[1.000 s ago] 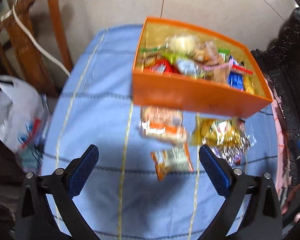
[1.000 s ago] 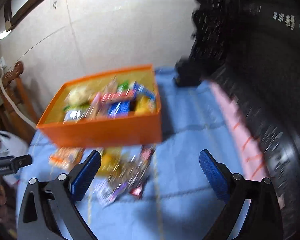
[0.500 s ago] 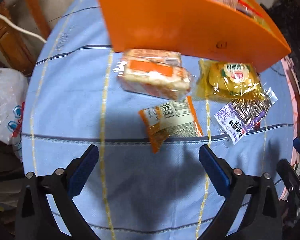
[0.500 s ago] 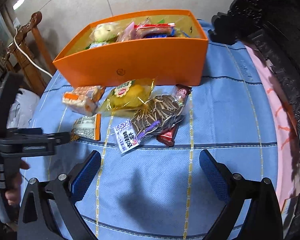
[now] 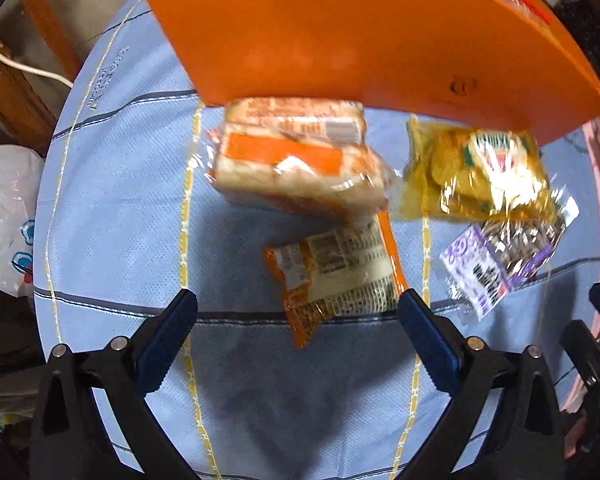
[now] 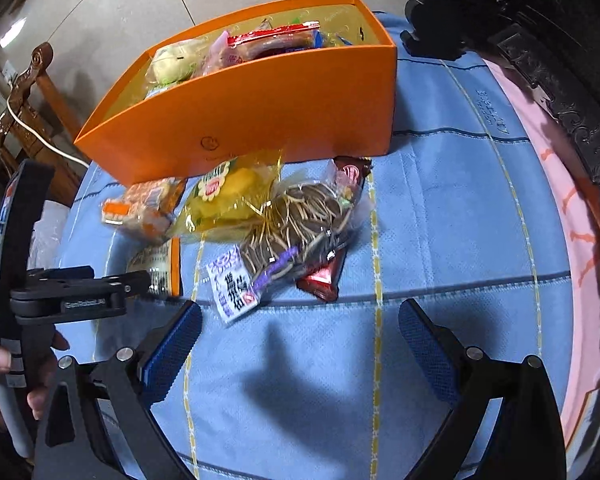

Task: Organize snacks

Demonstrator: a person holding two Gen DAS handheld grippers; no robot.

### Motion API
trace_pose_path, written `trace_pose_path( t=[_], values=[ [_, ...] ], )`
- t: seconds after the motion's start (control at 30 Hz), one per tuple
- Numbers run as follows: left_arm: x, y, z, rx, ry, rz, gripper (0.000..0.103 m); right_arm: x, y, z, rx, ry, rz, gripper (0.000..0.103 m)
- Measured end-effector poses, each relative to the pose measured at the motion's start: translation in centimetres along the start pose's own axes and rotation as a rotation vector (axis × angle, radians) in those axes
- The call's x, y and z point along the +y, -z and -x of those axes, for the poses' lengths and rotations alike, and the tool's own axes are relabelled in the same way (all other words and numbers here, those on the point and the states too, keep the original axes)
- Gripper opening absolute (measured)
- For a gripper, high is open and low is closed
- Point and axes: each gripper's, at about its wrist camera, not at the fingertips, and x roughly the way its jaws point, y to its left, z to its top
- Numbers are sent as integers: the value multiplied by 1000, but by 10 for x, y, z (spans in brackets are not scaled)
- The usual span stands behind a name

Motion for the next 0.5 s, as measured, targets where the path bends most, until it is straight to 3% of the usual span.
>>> trace_pose_path(
  t=[0.3, 0.43, 0.5],
  values=[
    [32, -10, -1, 12, 7, 73, 98, 41, -55, -26, -74, 11, 117, 99],
    [42, -8, -3, 15, 3, 77, 98, 67, -71, -57, -42, 55, 188, 99],
    [48, -8, -4, 19, -4, 84, 98, 77, -72, -77, 15, 75, 229, 98]
  ],
)
